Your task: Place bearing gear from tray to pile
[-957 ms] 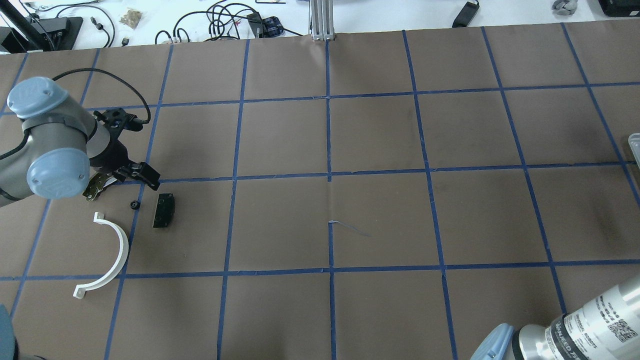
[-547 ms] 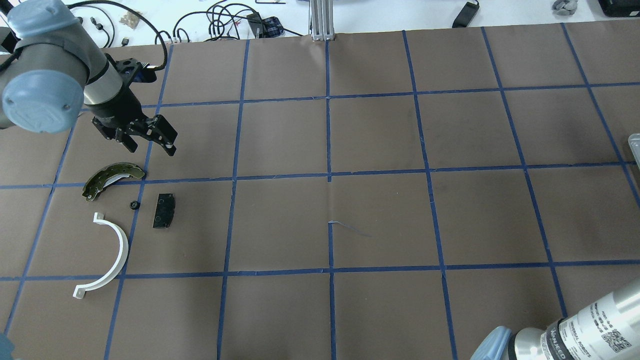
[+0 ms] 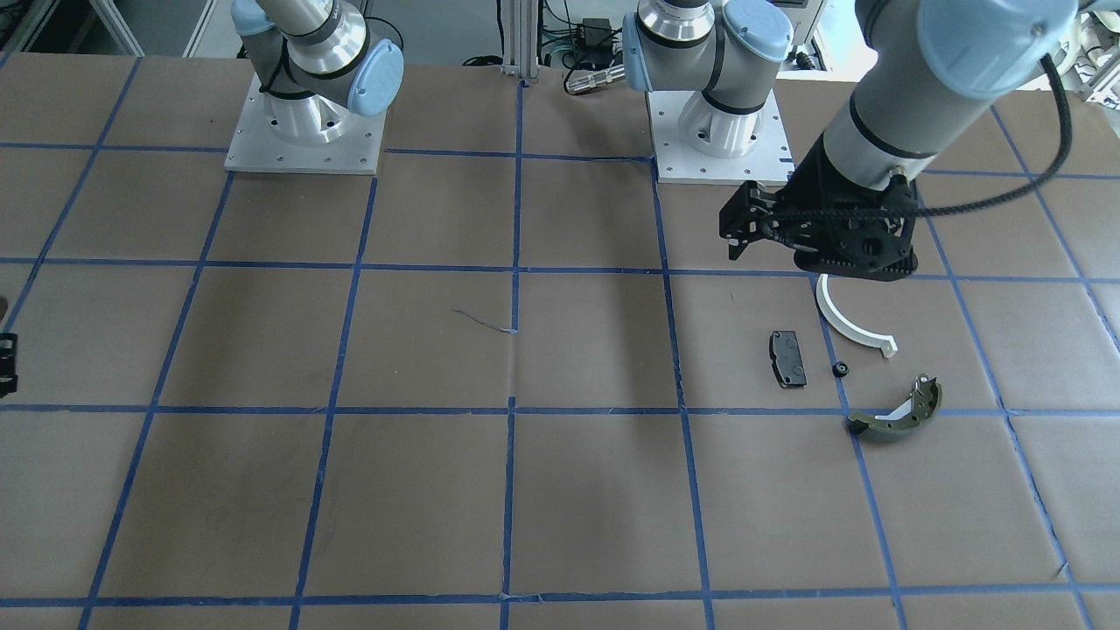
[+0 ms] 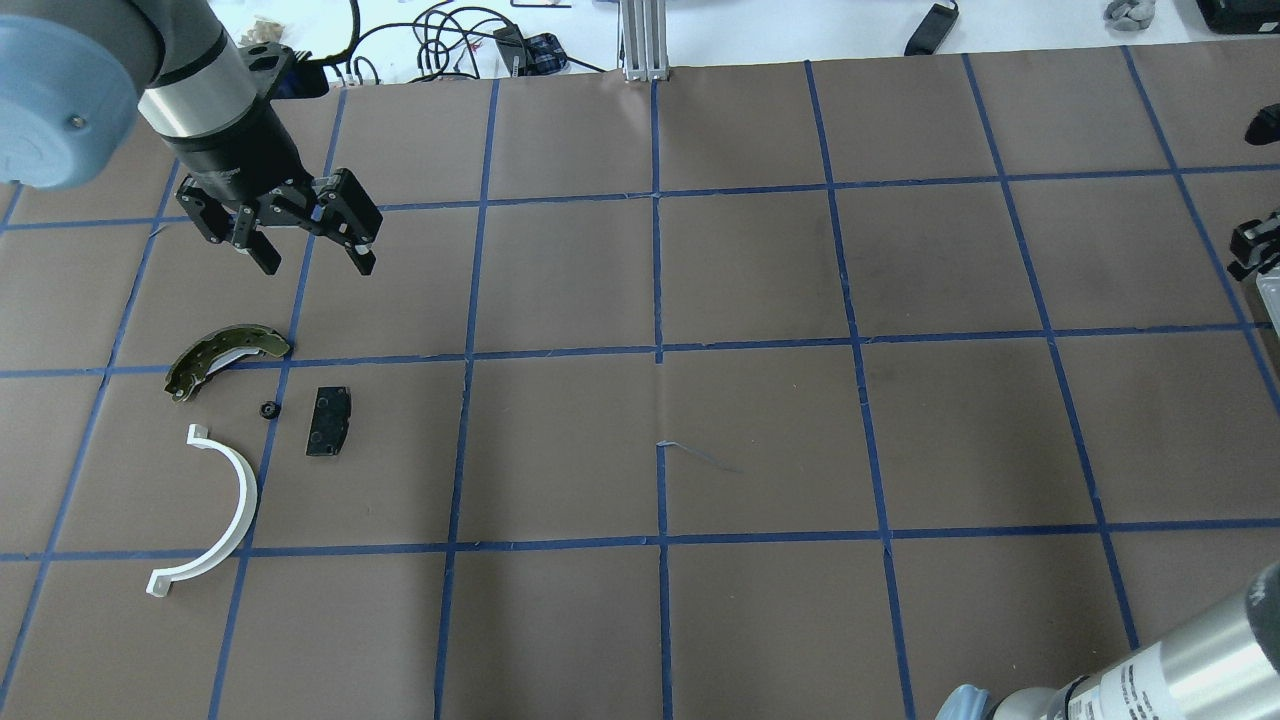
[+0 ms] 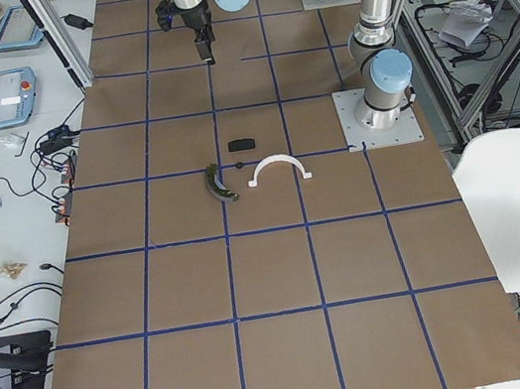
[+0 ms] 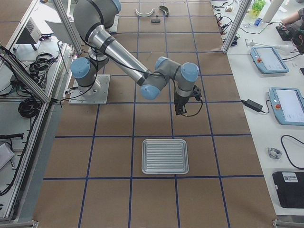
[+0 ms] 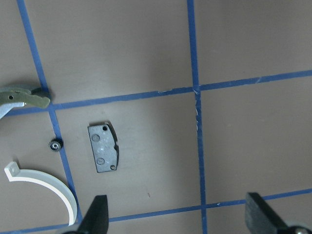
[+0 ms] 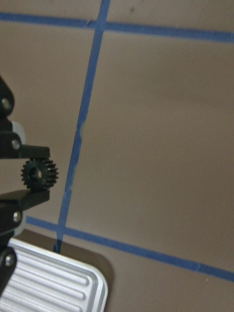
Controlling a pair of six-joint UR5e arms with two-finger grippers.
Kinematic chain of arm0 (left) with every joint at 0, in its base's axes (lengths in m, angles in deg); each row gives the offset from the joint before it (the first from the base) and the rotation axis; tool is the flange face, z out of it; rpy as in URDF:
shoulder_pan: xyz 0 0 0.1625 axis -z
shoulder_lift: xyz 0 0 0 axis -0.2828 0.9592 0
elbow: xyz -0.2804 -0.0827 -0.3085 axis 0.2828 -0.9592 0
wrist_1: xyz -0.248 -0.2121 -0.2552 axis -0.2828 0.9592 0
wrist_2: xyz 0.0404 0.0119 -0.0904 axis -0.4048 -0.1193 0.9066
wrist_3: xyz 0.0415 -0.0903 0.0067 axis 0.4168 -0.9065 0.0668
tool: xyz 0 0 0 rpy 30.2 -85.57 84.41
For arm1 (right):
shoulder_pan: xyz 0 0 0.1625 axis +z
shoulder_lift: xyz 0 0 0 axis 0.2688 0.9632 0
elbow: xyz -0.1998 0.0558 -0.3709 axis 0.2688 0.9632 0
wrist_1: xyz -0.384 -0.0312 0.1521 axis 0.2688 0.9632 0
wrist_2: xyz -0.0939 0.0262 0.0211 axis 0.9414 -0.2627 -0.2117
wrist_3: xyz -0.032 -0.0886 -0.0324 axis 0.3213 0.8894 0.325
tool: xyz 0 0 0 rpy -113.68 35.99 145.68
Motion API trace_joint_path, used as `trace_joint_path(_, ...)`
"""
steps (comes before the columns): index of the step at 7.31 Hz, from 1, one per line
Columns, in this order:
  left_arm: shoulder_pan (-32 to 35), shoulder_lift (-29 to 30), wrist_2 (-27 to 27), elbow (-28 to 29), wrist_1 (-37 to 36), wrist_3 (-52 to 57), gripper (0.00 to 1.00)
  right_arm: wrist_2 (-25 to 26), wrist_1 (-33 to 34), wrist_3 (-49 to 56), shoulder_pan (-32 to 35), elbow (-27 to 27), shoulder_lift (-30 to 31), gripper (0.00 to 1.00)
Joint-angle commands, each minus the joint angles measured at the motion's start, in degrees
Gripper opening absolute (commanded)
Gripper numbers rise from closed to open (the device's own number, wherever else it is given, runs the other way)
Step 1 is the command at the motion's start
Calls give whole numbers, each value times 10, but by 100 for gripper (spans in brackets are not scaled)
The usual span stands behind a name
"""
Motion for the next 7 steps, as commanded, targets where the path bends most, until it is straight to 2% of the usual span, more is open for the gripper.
trace_joint_path(1,30,-24,5,-4,7,-10,100,-2,-3,-177,134,-27,23,17)
trace_joint_path(4,31,-41,6,-35,-23,-10,100,-5,18,-364,289,-24,16,17)
trace_joint_path(5,32,-34,5,-35,-49,-10,100,-6,27,-428,334,-27,12,17)
trace_joint_path(7,32,-42,4,-38,-50,-9,100,-29,52,-555,404,-23,-7,17)
